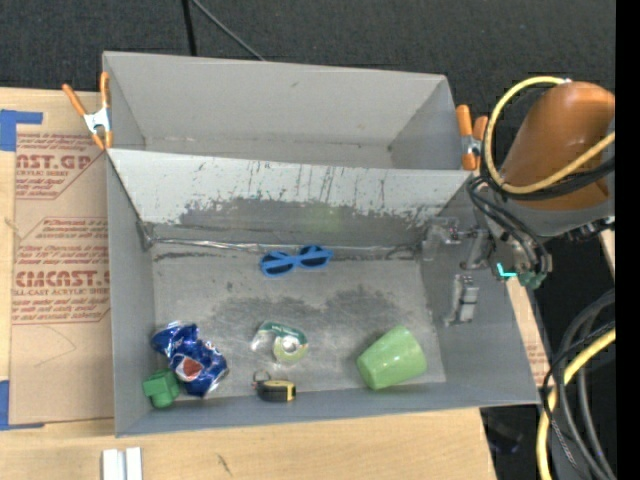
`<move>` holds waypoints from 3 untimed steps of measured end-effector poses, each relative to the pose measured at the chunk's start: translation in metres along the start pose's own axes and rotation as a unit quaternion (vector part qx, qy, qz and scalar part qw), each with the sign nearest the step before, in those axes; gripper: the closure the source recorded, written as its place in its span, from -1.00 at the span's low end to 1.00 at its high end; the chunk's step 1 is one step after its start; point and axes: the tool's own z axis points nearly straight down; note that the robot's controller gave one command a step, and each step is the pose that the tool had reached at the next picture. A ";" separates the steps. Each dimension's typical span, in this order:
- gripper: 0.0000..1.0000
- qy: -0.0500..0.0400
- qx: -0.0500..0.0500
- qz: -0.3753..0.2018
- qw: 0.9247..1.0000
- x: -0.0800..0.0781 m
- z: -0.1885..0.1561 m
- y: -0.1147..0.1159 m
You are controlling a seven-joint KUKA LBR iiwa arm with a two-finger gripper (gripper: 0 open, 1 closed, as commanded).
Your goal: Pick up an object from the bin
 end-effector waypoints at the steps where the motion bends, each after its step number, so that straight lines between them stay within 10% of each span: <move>1: -1.00 0.000 -0.001 -0.058 0.998 -0.010 0.074 0.052; 2: -1.00 -0.001 -0.002 -0.087 0.996 0.022 0.075 0.137; 3: -1.00 -0.004 0.002 -0.250 0.968 -0.001 0.074 0.053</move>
Offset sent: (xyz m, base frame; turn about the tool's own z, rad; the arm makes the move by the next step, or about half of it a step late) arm 0.0102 0.0483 -0.0693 -0.1119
